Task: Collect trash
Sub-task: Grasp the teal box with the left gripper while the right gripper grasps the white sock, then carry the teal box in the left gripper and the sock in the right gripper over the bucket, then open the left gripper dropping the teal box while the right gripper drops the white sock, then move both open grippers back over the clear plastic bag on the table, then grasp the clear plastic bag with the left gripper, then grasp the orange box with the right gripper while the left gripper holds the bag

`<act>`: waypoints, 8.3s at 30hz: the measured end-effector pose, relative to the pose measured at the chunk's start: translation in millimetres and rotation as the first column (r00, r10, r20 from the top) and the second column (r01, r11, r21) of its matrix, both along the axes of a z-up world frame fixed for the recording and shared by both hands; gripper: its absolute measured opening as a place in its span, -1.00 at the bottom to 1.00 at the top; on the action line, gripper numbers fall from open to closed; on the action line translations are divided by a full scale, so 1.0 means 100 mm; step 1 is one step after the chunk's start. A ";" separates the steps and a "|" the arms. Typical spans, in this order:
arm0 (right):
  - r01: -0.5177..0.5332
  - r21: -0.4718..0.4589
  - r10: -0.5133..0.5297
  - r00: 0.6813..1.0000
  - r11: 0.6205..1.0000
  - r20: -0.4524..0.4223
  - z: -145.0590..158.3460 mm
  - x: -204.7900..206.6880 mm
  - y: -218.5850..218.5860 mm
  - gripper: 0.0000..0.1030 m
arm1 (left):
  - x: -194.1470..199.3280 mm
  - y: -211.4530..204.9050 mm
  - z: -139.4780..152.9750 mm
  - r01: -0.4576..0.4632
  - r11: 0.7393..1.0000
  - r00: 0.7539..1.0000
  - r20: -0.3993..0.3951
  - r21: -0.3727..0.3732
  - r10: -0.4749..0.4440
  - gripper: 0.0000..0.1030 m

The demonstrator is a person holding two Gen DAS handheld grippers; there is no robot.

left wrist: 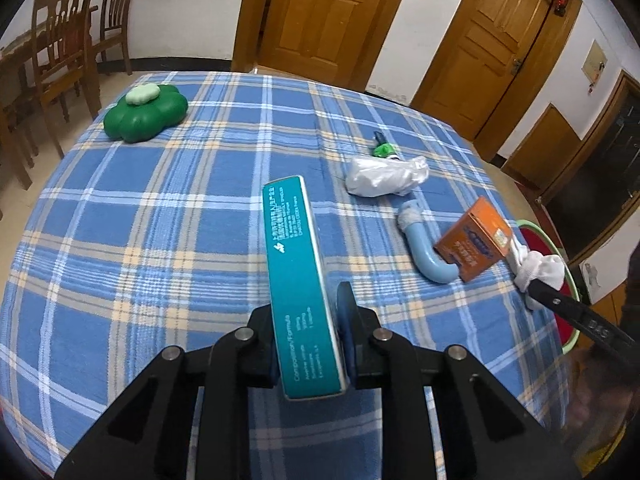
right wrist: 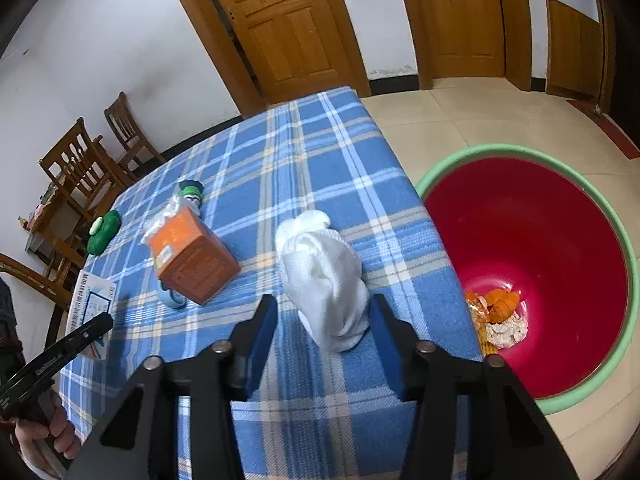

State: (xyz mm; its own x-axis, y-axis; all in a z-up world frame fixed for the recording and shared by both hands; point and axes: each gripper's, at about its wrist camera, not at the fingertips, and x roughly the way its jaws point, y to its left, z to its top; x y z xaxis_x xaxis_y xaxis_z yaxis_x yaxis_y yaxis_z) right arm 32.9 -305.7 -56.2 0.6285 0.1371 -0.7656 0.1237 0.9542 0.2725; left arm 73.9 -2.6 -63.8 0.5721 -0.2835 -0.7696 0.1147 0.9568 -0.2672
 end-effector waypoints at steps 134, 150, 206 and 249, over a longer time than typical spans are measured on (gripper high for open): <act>0.404 0.158 -0.414 0.910 0.901 0.035 0.06 -0.63 -1.53 0.59 | 0.69 -1.72 0.69 0.252 0.967 0.964 0.083 0.044 -0.254 0.26; 0.400 0.139 -0.406 0.914 0.906 0.021 0.03 -0.57 -1.41 0.78 | 0.96 -0.91 0.41 0.009 0.998 0.999 0.030 0.061 -0.011 0.48; 0.259 0.121 -0.269 0.960 0.958 0.073 0.28 -0.45 -0.89 0.86 | 0.60 -0.39 0.19 -0.050 0.996 0.998 0.048 0.073 0.046 0.42; -0.021 -0.004 0.021 1.000 1.000 -0.007 0.16 0.57 0.79 0.93 | 0.41 0.27 0.16 -0.049 0.997 0.991 0.124 0.061 0.042 0.42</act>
